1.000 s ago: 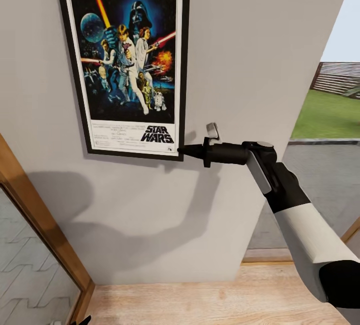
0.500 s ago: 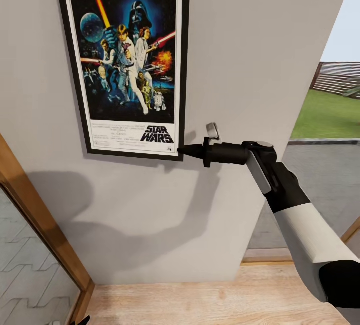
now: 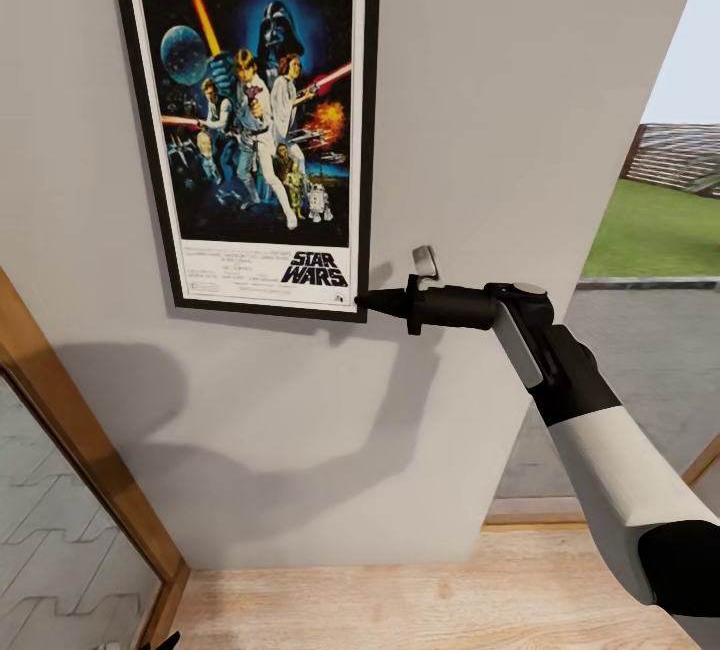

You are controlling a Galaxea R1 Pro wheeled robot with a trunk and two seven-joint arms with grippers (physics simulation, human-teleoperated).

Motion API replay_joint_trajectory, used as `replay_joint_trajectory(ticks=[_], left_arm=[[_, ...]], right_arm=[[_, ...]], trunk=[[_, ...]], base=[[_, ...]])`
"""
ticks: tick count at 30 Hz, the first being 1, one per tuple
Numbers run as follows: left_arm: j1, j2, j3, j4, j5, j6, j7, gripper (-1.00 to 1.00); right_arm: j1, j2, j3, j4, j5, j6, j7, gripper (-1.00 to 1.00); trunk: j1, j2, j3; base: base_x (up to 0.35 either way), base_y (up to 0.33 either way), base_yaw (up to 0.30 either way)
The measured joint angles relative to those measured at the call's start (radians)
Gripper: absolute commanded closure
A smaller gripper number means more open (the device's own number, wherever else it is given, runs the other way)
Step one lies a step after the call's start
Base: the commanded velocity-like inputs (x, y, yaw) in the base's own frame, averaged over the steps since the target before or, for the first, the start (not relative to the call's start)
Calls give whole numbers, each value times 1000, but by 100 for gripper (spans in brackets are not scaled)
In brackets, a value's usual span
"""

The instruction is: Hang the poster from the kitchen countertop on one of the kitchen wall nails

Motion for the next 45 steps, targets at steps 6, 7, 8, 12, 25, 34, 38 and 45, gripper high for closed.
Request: replay_joint_trajectory(ticks=[6, 7, 8, 12, 25, 34, 38, 45], left_arm=[[0, 0, 0, 0, 0, 0, -1, -100], [0, 0, 0, 0, 0, 0, -1, -100], [0, 0, 0, 0, 0, 0, -1, -100], [0, 0, 0, 0, 0, 0, -1, -100], [0, 2, 0, 0, 0, 0, -4, -100], [0, 2, 0, 0, 0, 0, -4, -100], [0, 2, 0, 0, 0, 0, -4, -100], [0, 2, 0, 0, 0, 0, -4, -100]], right_arm=[[0, 0, 0, 0, 0, 0, 0, 100], [0, 0, 0, 0, 0, 0, 0, 100], [0, 0, 0, 0, 0, 0, 0, 100], [0, 0, 0, 0, -1, 0, 0, 100], [0, 0, -1, 0, 0, 0, 0, 100], [0, 0, -1, 0, 0, 0, 0, 100], [0, 0, -1, 0, -1, 0, 0, 100], [0, 0, -2, 0, -1, 0, 0, 100]], trunk=[[0, 0, 0], [0, 0, 0], [0, 0, 0], [0, 0, 0], [0, 0, 0], [0, 0, 0], [0, 0, 0], [0, 0, 0]], base=[[0, 0, 0], [0, 0, 0], [0, 0, 0], [63, 0, 0], [36, 0, 0], [0, 0, 0], [0, 0, 0], [0, 0, 0]])
